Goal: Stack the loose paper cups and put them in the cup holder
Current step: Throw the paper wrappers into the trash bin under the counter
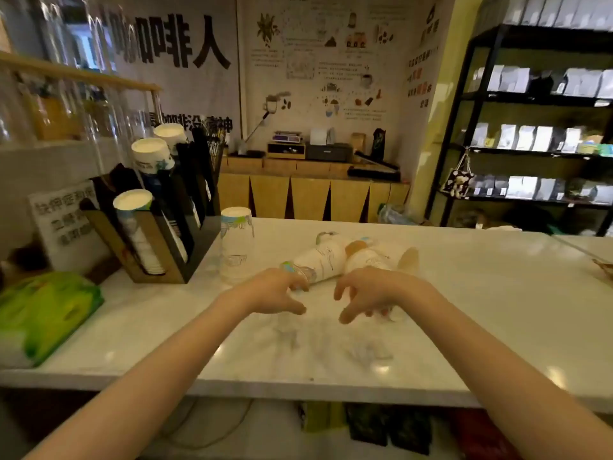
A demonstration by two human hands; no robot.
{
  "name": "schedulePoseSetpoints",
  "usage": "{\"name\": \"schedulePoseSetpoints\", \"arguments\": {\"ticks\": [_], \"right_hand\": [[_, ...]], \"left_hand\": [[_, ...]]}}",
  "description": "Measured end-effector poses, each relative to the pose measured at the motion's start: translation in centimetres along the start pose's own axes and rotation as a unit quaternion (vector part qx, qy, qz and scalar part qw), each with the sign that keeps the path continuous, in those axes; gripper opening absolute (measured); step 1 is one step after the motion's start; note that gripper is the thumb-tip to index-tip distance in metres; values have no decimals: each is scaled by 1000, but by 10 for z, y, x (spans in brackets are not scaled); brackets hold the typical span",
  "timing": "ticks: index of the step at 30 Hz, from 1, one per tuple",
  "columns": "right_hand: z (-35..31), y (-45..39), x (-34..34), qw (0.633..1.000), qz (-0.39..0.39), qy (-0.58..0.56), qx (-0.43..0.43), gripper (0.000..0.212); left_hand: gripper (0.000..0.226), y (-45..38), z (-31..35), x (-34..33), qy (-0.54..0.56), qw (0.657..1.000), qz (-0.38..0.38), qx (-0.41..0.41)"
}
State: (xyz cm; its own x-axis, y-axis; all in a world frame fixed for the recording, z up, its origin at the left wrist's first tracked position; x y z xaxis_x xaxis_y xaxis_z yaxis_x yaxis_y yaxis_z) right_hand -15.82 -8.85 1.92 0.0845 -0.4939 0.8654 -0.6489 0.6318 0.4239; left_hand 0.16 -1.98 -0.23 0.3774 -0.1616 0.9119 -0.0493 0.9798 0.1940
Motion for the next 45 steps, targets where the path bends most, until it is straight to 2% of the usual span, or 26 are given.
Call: {"name": "schedulePoseSetpoints", "arguments": {"ticks": [3,5,9,12,15,19,21,27,30,33,37,42,45], "right_hand": [[-2,1,-14,998,-13,48,-23,63],[-1,1,-25,997,-12,67,-22,60],[5,-4,-45,995,38,96,-3,33],[7,-6,-55,994,79,73,23,19],[4,0,-56,989,124,60,45,17],[-15,14,-52,980,163,-38,108,14],[-31,23,-58,979,131,-59,147,14],[-61,46,-120,973,-45,-63,218,14],[-55,32,-176,975,-83,-66,196,13],[-37,1,-246,981,-90,-97,145,14],[-1,-44,-343,985,-73,-151,50,14],[41,-97,-462,971,-49,-231,-50,6],[61,-125,-528,962,-45,-254,-86,17]], "left_hand": [[53,0,-7,-17,-43,999,-9,1],[51,-1,-13,-29,-59,998,0,3],[37,0,-23,-49,-50,997,57,2],[32,8,-27,-58,-17,992,124,-11],[29,25,-30,-58,58,983,173,-27],[28,61,-25,-50,127,972,196,-34],[30,82,-23,-53,144,973,174,-40],[33,133,-19,-102,133,986,92,-45],[27,148,-36,-155,154,985,67,24],[21,156,-67,-225,208,970,36,120],[38,161,-110,-321,273,930,-18,247],[39,140,-146,-436,375,875,-44,304],[36,120,-169,-514,409,848,-42,336]]}}
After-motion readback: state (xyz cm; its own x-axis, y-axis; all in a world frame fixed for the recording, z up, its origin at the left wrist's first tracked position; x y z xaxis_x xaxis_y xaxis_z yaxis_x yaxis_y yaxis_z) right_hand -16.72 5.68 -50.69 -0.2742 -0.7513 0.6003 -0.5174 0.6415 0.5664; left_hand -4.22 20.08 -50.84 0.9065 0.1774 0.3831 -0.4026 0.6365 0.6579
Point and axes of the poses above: each hand's wrist, its own y-axis away from the middle knuckle, its own x-axis out of the back of the hand, z = x × y, the point moved 2 cm from there along -y, towards the middle knuckle, and after that the axes turned 5 degrees about -z, right-handed, at the moved point
